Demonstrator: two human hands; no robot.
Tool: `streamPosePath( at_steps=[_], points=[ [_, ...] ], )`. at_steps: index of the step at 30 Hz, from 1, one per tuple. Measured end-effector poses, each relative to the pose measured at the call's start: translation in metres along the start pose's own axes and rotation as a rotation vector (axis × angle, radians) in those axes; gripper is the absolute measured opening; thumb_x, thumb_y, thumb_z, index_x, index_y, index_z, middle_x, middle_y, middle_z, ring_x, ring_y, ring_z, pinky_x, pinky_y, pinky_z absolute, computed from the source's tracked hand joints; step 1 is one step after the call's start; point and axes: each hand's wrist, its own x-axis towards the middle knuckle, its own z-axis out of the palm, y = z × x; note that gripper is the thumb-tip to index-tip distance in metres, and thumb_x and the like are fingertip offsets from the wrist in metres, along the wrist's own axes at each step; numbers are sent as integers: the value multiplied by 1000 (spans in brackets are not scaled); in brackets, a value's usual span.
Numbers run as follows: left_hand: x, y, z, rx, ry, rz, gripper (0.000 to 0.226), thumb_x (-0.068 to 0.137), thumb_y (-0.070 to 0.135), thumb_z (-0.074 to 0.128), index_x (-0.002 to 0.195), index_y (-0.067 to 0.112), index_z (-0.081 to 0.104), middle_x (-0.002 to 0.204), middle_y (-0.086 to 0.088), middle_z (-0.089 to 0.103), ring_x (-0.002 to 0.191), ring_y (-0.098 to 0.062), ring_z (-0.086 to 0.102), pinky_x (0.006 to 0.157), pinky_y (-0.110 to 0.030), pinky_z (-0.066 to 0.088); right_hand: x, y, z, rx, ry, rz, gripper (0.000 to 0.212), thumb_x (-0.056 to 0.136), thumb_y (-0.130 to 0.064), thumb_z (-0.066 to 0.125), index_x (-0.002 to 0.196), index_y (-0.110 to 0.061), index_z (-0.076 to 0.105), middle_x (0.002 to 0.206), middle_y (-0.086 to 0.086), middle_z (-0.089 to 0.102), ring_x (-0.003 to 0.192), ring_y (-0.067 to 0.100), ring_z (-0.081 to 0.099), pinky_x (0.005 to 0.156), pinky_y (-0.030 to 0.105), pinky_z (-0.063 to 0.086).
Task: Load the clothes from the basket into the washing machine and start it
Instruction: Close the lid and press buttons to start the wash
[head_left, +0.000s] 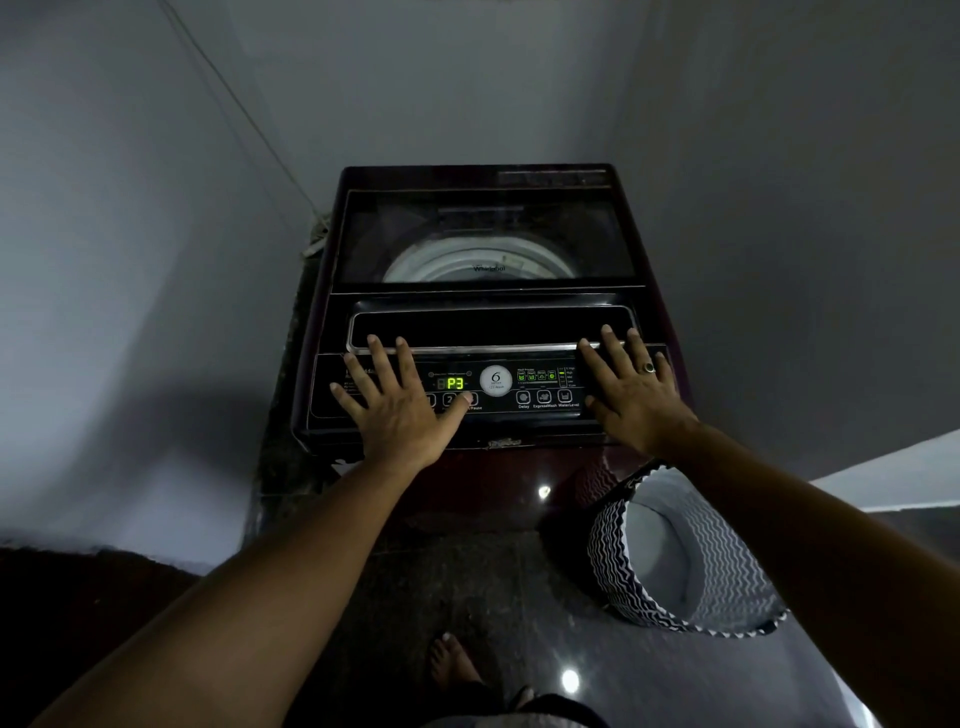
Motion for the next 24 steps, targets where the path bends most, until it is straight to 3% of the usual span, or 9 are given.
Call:
streamPosePath(
  at_steps=[7,15,24],
  points=[
    [-1,2,0,5,12,-6,121,71,97,18,159,18,-9,165,-18,-19,149,-48,-17,114,-73,0,-1,-1,-2,10,-8,-1,78,100,-54,36,159,-35,-12,168,3,-20,153,33,-22,121,64,2],
    [-3,-4,-7,-4,-32,34,127,66,103,8,159,19,-11,164,-16,-23,149,-45,-21,115,-71,-4,-2,-1,-4,27,-27,-3,78,100,-55,36,159,-37,-12,168,2,-20,152,32,-22,121,63,2],
    [-14,-48,-11,158,-41,248,131,65,104,13,160,16,-9,165,-13,-23,152,-35,-18,121,-64,2,-2,-1,-9,7,-47,-2,79,100,-56,36,160,-35,-11,168,3,-18,153,33,-18,121,63,4]
  ],
)
